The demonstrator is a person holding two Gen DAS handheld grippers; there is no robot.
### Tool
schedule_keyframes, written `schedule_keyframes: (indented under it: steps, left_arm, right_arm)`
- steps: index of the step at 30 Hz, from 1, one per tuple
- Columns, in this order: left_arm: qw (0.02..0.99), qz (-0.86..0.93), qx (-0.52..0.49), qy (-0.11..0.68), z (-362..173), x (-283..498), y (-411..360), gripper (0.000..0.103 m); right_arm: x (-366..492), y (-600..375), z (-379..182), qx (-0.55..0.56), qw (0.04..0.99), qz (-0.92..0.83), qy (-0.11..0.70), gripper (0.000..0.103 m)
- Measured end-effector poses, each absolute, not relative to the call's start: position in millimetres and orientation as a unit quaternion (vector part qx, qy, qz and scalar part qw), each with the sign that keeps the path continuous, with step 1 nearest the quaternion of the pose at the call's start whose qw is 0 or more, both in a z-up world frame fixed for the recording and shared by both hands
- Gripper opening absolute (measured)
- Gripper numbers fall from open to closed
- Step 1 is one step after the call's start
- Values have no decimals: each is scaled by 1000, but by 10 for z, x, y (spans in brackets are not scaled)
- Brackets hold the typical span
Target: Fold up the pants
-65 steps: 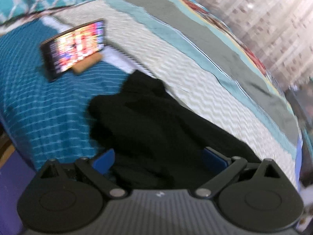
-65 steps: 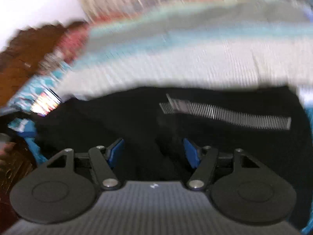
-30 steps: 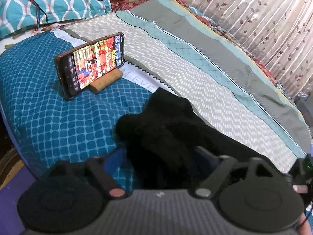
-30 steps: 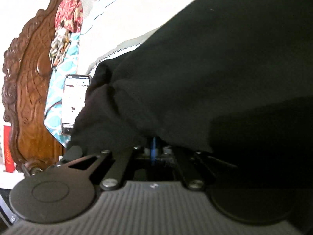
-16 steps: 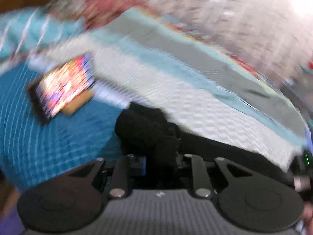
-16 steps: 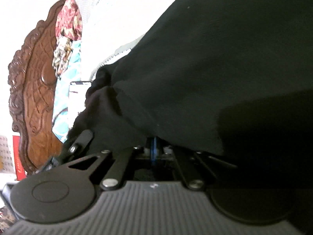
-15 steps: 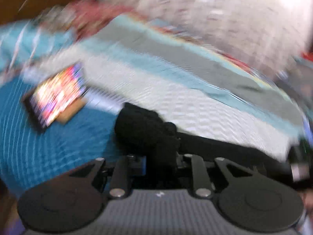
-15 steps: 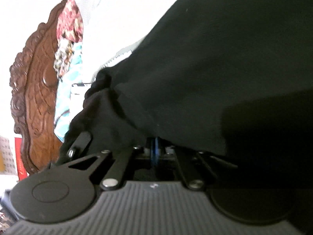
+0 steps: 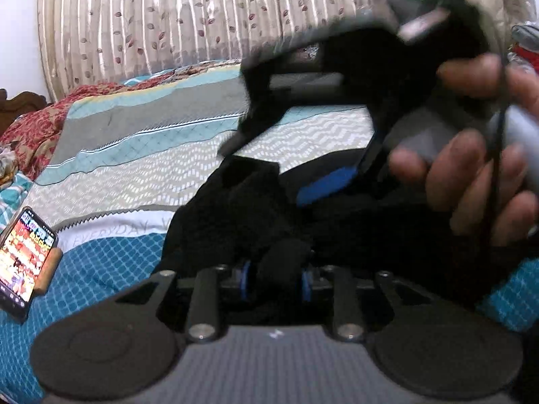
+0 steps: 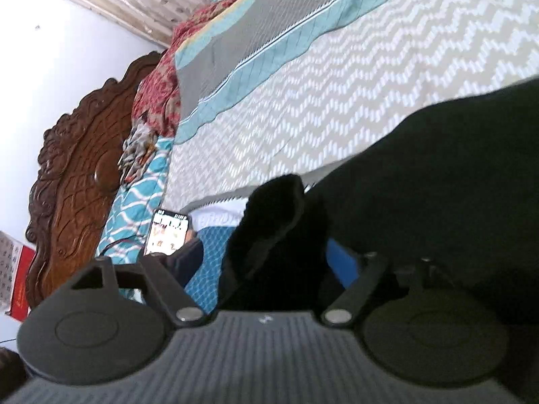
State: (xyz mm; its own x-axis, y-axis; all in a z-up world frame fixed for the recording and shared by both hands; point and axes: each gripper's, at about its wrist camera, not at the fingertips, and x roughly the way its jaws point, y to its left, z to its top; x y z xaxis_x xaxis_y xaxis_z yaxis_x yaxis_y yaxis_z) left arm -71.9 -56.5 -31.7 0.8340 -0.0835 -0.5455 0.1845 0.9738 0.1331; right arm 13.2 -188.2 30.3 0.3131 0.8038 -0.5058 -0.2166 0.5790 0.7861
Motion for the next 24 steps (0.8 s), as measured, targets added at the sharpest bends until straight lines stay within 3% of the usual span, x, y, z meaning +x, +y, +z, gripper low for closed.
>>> schedule_keyframes:
  steps: [2, 4, 8, 10, 17, 21, 24]
  left_arm:
    - [955, -80, 94, 269, -271, -810, -509, 37]
    - [957, -90, 103, 256, -232, -934, -487, 52]
    - [965, -77, 98, 229, -100, -1183, -295, 64]
    - [971, -49, 69, 225, -39, -1213, -147, 95]
    - [964, -45, 52, 257, -226, -913, -58, 82]
    - [960, -72, 72, 261, -328, -893, -219, 69]
    - [960, -80, 73, 260, -377, -914, -260, 68]
  right_arm:
    - [167, -1812, 198, 308, 740, 334, 496, 82]
    - [180, -1749, 119, 307, 731, 333, 511, 83]
    - [169, -1630, 173, 288, 731, 338, 517, 83]
    - [174, -1635, 191, 284, 732, 342, 516, 83]
    - [114, -1781, 200, 298, 730, 340, 513, 83]
    - [105, -1975, 189, 342, 725, 319, 506, 85]
    - [95, -2114, 174, 379, 707, 324, 501, 87]
